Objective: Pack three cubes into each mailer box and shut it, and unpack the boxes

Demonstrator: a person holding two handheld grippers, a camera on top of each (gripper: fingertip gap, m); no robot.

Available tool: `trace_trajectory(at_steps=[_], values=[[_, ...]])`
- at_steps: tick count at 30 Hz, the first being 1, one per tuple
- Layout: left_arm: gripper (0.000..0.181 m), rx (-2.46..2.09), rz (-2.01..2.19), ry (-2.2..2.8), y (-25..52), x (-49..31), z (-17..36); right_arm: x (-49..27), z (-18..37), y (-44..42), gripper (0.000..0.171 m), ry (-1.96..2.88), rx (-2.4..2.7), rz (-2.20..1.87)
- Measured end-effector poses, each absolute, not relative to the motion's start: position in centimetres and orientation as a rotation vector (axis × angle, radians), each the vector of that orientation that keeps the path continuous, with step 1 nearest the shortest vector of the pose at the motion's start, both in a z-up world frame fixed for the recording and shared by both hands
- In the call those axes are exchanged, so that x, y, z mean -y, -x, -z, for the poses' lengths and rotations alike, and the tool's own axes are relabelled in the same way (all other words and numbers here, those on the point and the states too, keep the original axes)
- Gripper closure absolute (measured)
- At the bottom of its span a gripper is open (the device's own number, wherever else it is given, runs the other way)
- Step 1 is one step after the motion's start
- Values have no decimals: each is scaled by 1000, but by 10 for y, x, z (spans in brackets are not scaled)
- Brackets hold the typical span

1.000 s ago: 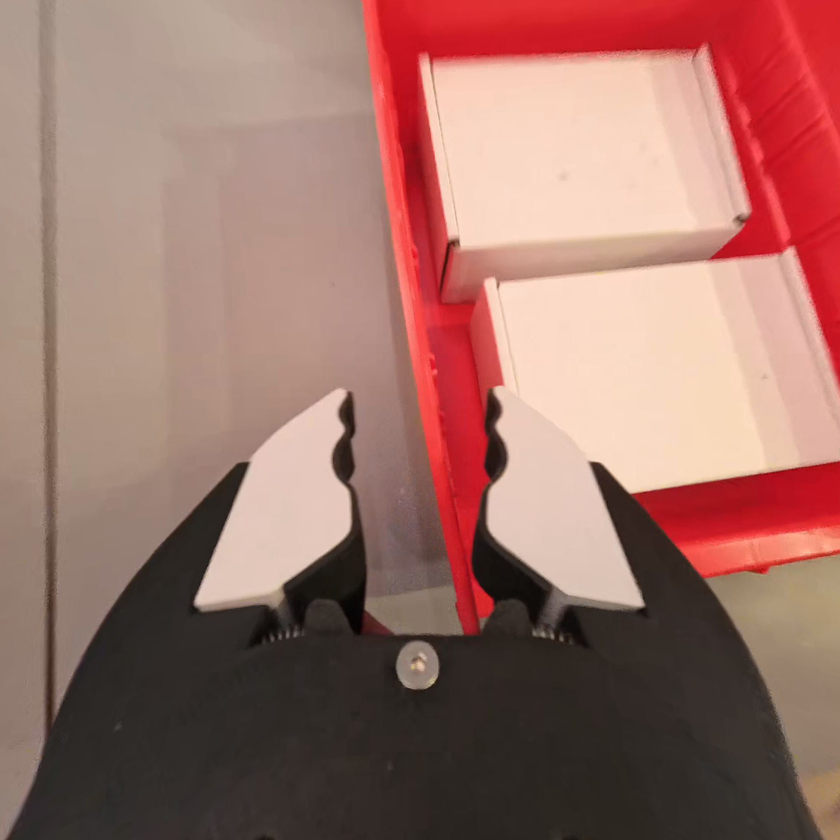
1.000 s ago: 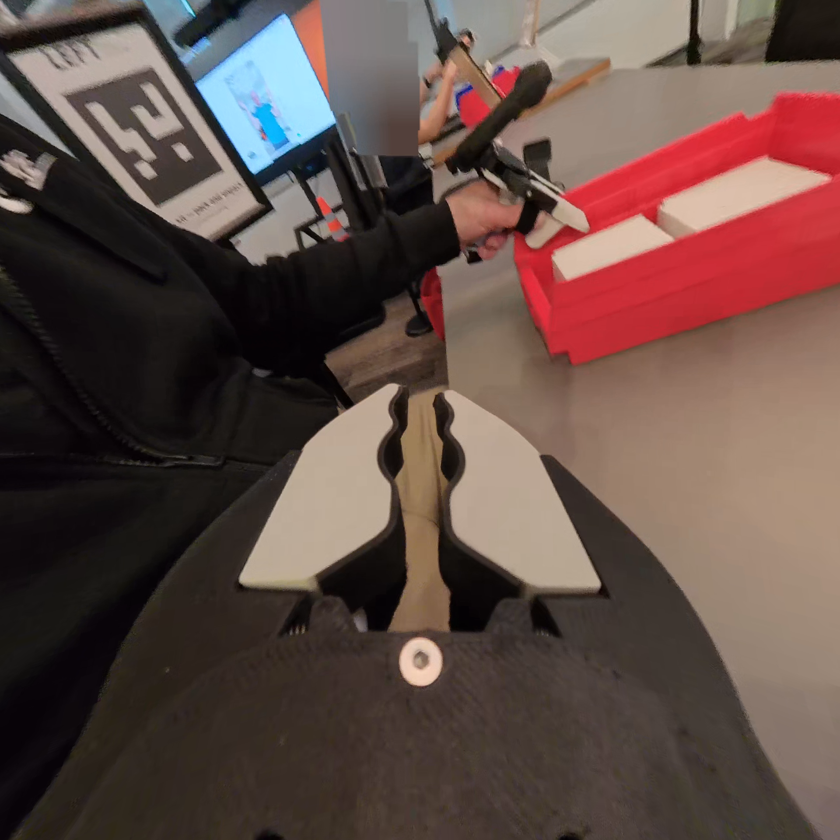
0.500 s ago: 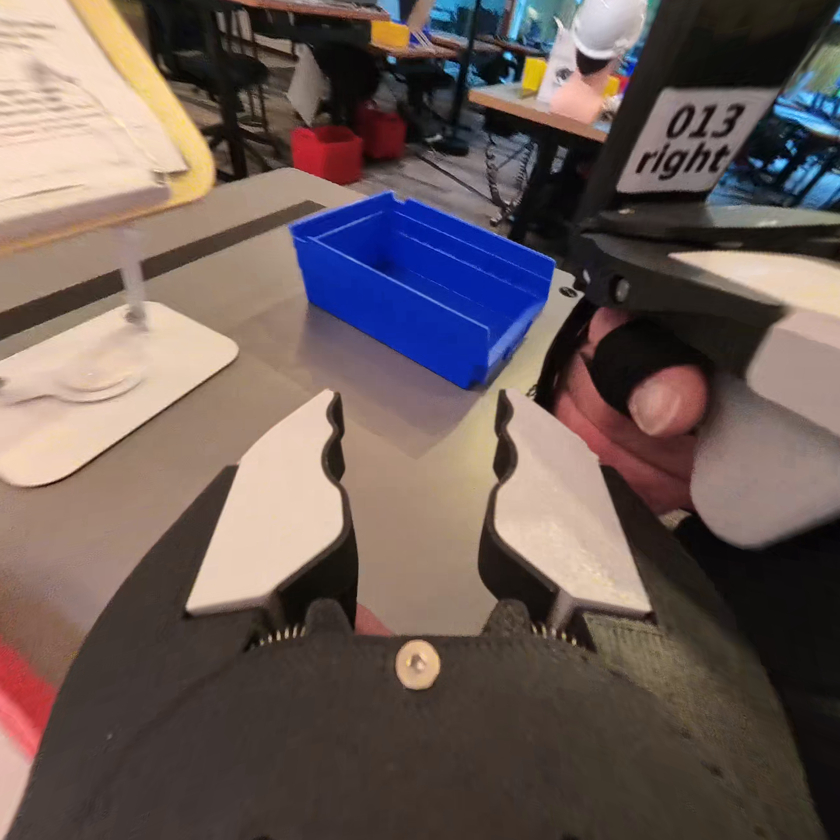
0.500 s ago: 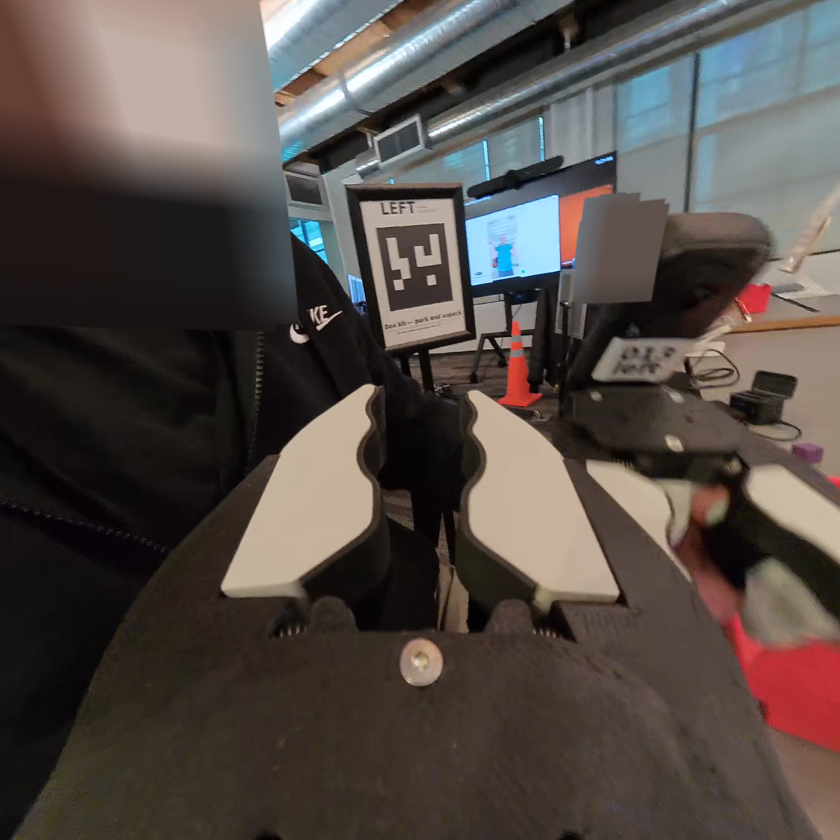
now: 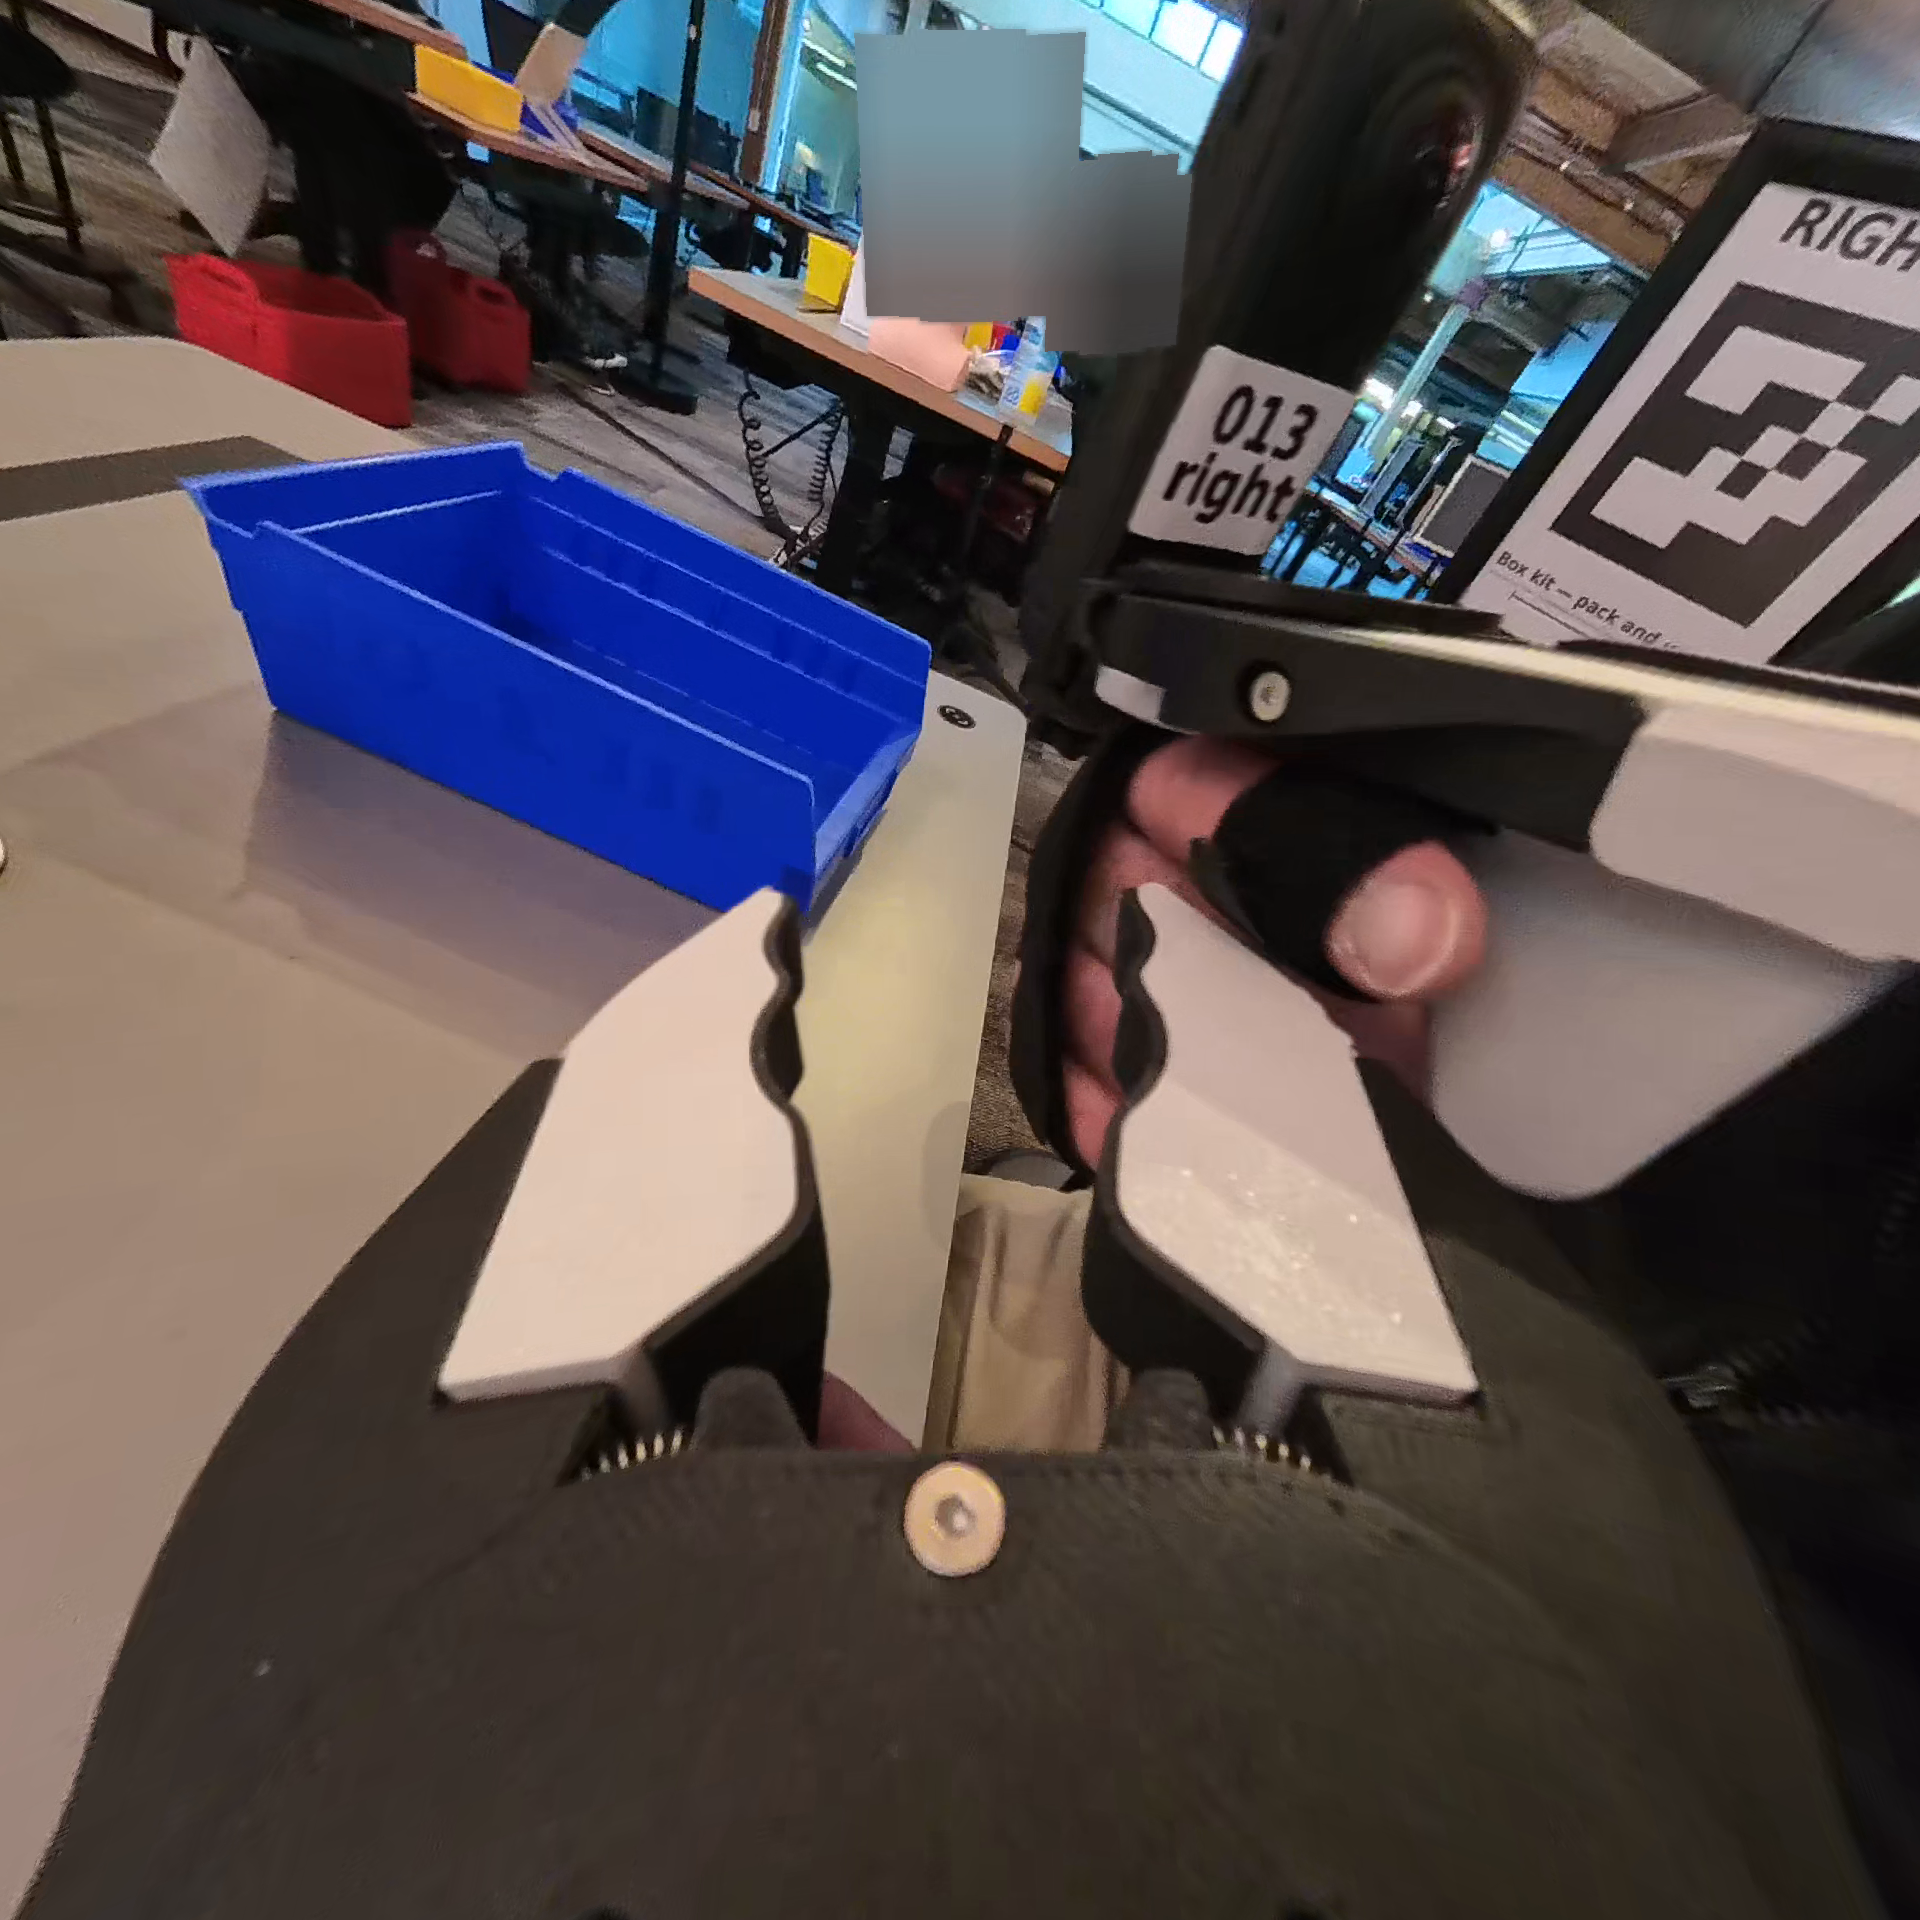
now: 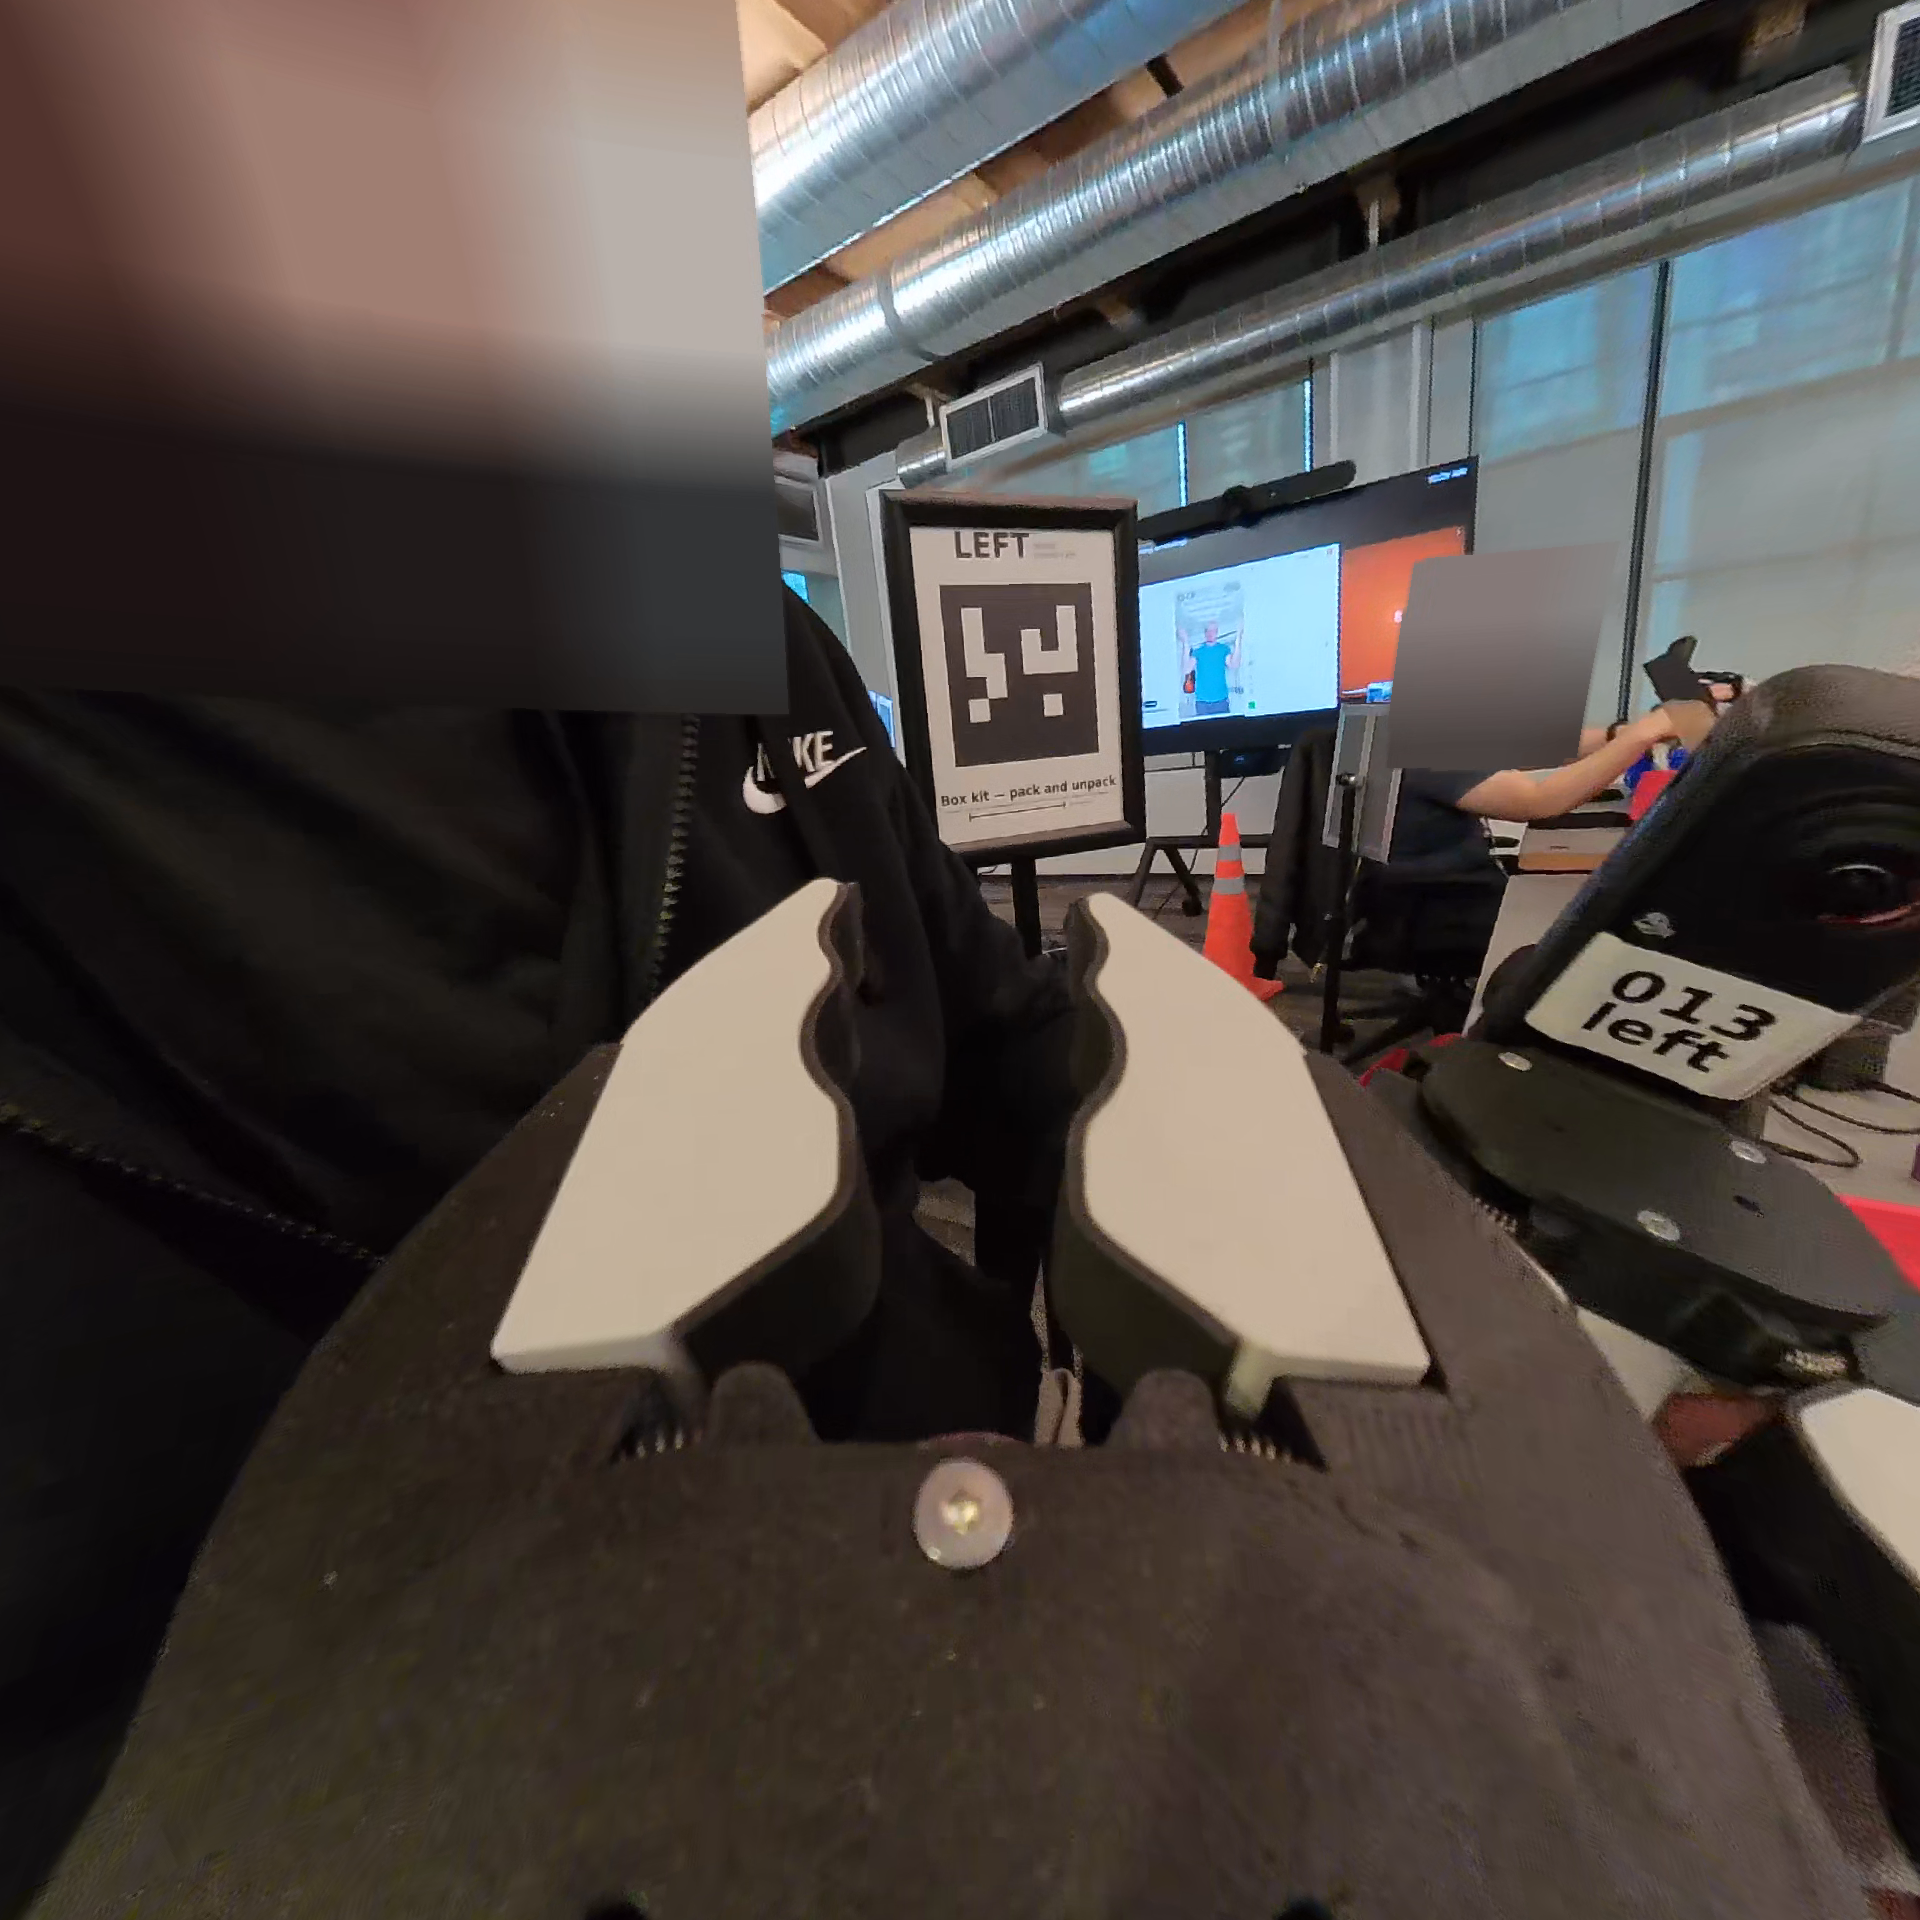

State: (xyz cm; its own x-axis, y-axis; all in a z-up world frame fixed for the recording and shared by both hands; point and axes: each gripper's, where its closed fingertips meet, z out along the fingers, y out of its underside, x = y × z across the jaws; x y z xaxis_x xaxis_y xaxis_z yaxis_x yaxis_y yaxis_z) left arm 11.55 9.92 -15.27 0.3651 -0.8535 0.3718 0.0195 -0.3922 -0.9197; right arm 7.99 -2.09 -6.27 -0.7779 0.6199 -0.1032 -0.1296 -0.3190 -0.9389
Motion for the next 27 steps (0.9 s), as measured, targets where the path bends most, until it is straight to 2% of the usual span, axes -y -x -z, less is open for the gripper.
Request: trace_trajectory(at_steps=[4,5,9,10,12,13,15,22,23,24,25,27], values=[[118,-871,1081,1770,-120,-96,177,36,67,-77,134,602,1501,-2167],[125,-865,1099,1749,-123,-94,176,40,70,-75,133,610,1526,-2140],[132,-877,998,1775,-127,-97,182,45,75,-73,122,629,1572,-2151],[132,-893,996,1775,-128,-96,183,49,77,-73,117,640,1603,-2160],[134,-926,1038,1764,-131,-90,184,60,80,-75,91,635,1674,-2205],[136,-939,1071,1755,-132,-87,183,67,81,-78,87,620,1716,-2217],[147,-977,1147,1720,-137,-77,180,76,80,-81,69,596,1765,-2247],[145,-1152,1404,1661,-151,-41,186,100,54,-94,46,425,1579,-2453],[147,-1160,1419,1649,-149,-39,186,97,49,-92,46,443,1546,-2510],[149,-1137,1429,1652,-147,-42,184,89,42,-88,53,468,1483,-2546],[150,-1123,1456,1647,-147,-42,183,83,37,-89,74,463,1454,-2587],[159,-1058,1508,1585,-146,-45,172,82,35,-93,103,422,1489,-2545]])
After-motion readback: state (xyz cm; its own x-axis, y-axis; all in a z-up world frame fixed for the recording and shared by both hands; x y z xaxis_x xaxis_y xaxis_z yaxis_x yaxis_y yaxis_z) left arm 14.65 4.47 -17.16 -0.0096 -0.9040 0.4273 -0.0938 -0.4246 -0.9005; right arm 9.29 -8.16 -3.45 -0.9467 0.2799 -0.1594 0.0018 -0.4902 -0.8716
